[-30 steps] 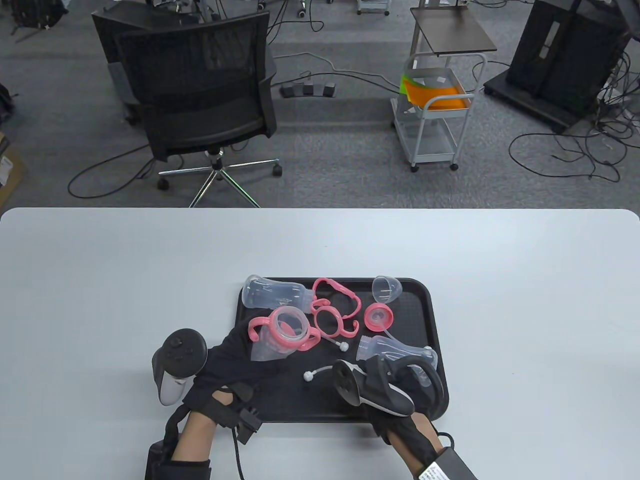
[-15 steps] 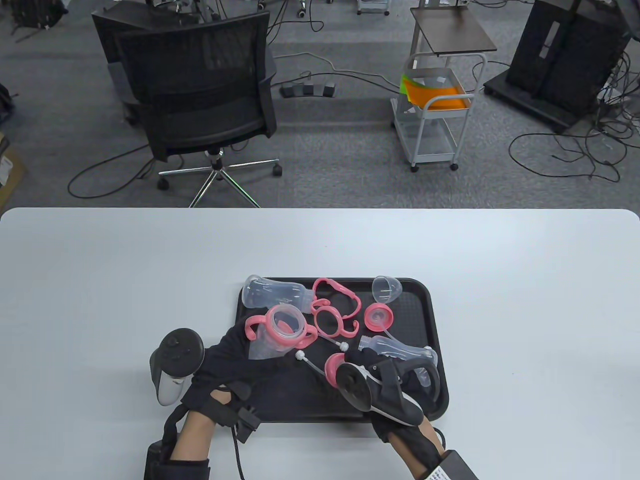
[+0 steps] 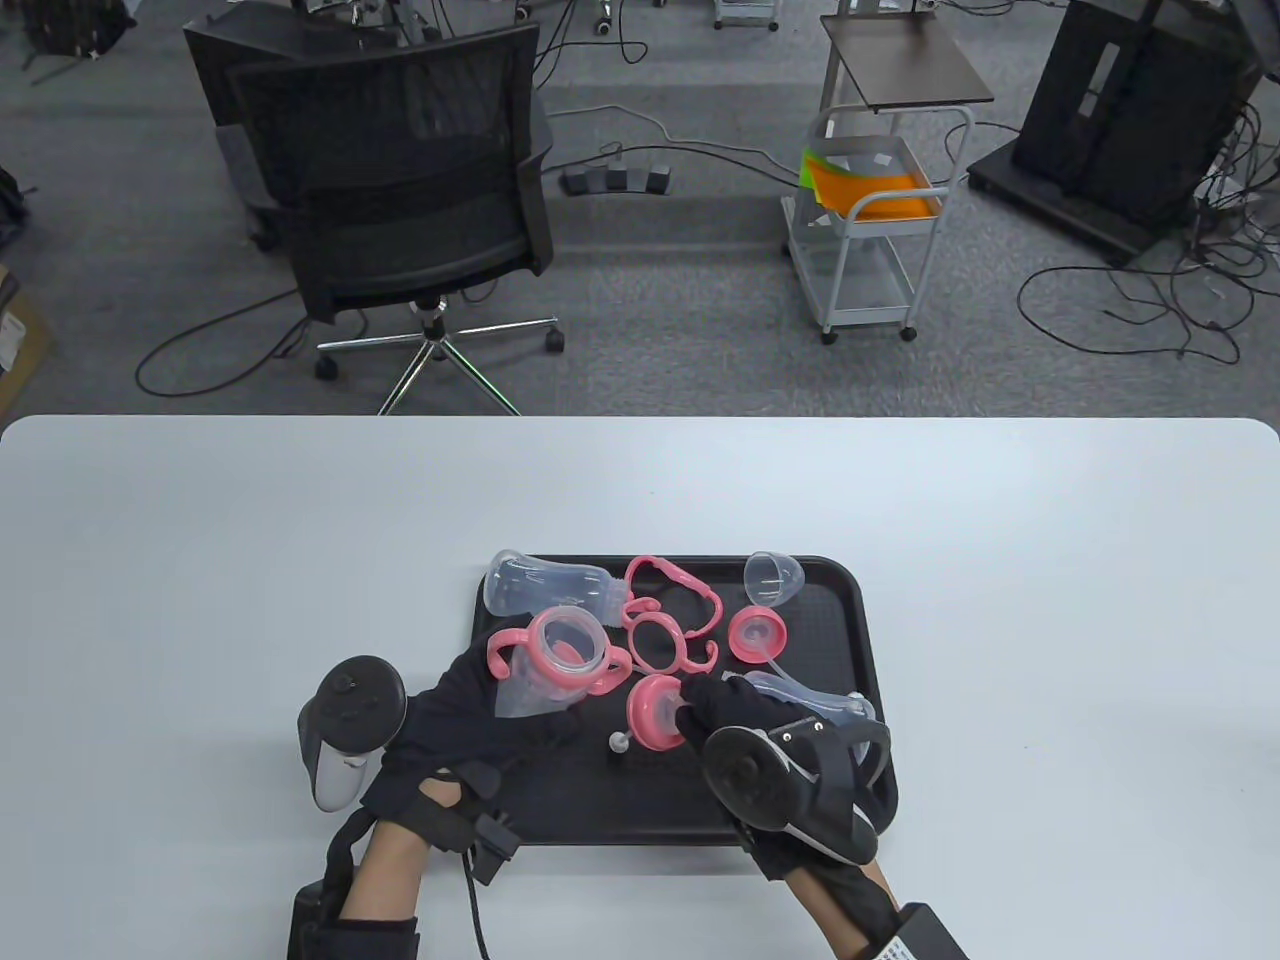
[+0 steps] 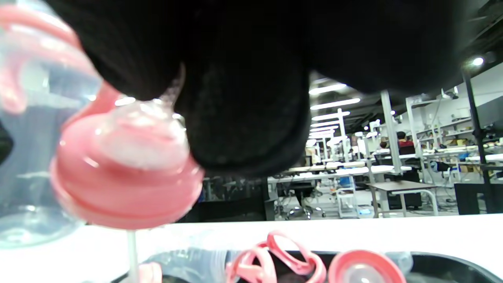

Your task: Assemble baby bottles from components

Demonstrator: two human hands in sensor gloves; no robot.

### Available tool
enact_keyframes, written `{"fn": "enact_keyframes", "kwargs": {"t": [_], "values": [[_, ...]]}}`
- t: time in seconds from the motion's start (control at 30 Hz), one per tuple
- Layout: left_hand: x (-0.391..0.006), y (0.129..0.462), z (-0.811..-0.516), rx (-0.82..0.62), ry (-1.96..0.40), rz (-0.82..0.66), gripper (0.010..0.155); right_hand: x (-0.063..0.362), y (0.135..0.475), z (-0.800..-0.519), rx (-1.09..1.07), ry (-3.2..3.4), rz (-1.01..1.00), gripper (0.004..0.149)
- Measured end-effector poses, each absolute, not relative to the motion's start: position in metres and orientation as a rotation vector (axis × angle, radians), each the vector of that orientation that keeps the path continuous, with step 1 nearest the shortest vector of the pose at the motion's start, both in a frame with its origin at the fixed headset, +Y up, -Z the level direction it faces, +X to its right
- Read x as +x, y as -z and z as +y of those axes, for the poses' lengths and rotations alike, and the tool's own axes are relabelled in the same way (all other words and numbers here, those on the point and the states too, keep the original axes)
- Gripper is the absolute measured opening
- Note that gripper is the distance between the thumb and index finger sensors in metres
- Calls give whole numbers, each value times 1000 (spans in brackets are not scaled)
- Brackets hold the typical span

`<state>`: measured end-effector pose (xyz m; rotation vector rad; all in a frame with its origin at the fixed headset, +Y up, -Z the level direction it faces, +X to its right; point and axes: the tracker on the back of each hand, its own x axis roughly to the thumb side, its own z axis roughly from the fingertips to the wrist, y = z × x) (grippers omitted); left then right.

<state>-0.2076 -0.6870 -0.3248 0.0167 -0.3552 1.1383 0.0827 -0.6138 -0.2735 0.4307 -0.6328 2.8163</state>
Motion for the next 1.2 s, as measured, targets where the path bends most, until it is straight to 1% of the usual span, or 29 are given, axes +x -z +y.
{"fn": "enact_keyframes", "kwargs": {"t": [0.17, 0.33, 0.6, 0.73, 0.93, 1.2], "values": [[-208, 325, -687, 17, -1140, -357, 97, 87, 269, -604, 415, -2780, -653, 43], [-209, 325, -687, 16, -1145, -355, 97, 92, 264, -588, 397, -2738, -690, 43], [-216, 326, -687, 32, -1185, -333, 97, 97, 262, -552, 399, -2735, -766, 43], [-218, 327, -689, 14, -1185, -331, 97, 100, 261, -531, 399, -2721, -803, 43], [-216, 328, -690, -28, -1118, -314, 97, 106, 260, -501, 370, -2716, -860, 43], [-210, 329, -693, -121, -968, -272, 97, 105, 258, -474, 366, -2698, -906, 43]]}}
